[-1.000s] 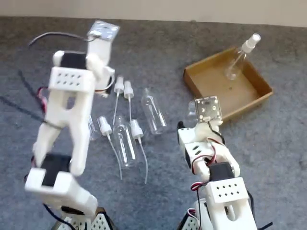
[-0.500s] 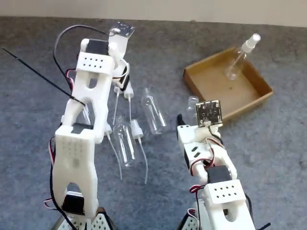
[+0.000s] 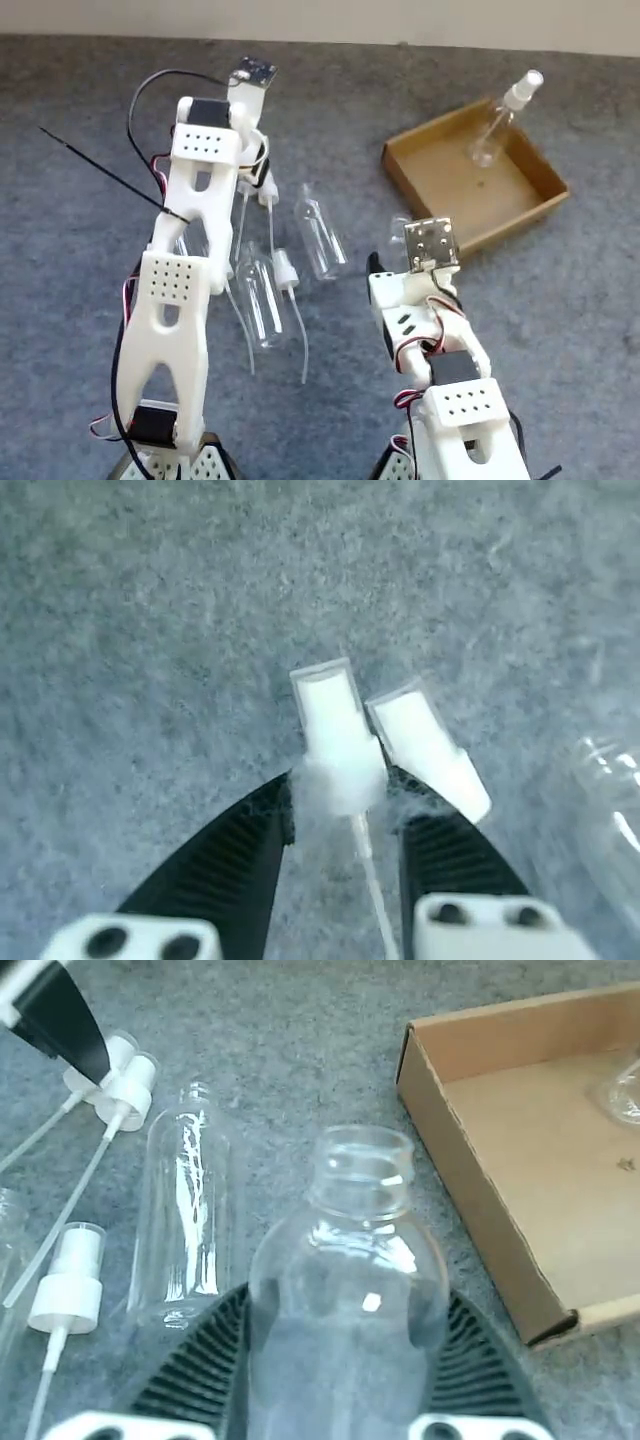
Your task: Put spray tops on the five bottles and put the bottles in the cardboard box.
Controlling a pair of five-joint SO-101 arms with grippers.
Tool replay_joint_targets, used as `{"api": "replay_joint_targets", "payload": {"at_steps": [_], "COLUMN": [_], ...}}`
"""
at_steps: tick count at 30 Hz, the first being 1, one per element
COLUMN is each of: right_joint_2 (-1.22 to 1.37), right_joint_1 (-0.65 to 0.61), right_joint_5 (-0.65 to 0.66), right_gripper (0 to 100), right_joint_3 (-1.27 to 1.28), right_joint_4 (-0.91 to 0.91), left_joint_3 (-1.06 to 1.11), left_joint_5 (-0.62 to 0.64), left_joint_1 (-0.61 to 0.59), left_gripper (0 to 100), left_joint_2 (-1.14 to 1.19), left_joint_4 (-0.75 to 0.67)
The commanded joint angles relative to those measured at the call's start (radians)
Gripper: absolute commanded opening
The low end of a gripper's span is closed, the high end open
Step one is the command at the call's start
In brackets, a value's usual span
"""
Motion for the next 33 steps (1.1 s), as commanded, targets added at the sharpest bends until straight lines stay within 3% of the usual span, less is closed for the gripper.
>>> {"api": "replay_joint_targets", "payload": {"at_steps": [1, 14, 33], "right_joint_2": [-0.021, -0.021, -0.021], "right_joint_1": [0.012, 0.012, 0.012], "right_joint_5": [0.008, 0.009, 0.009], "right_gripper": [11.8, 11.8, 11.8], "right_joint_3": [-0.007, 0.001, 0.001], "right_joint_4": [-0.024, -0.024, -0.024], "left_joint_3": [-0.087, -0.084, -0.09], "left_joint_5": [-0.008, -0.009, -0.009], "left_joint_1": [-0.016, -0.007, -0.008], "left_gripper": [13, 13, 13], "left_joint_2": [0.027, 0.077, 0.074], "left_joint_4": [0.0, -0.092, -0.052]}}
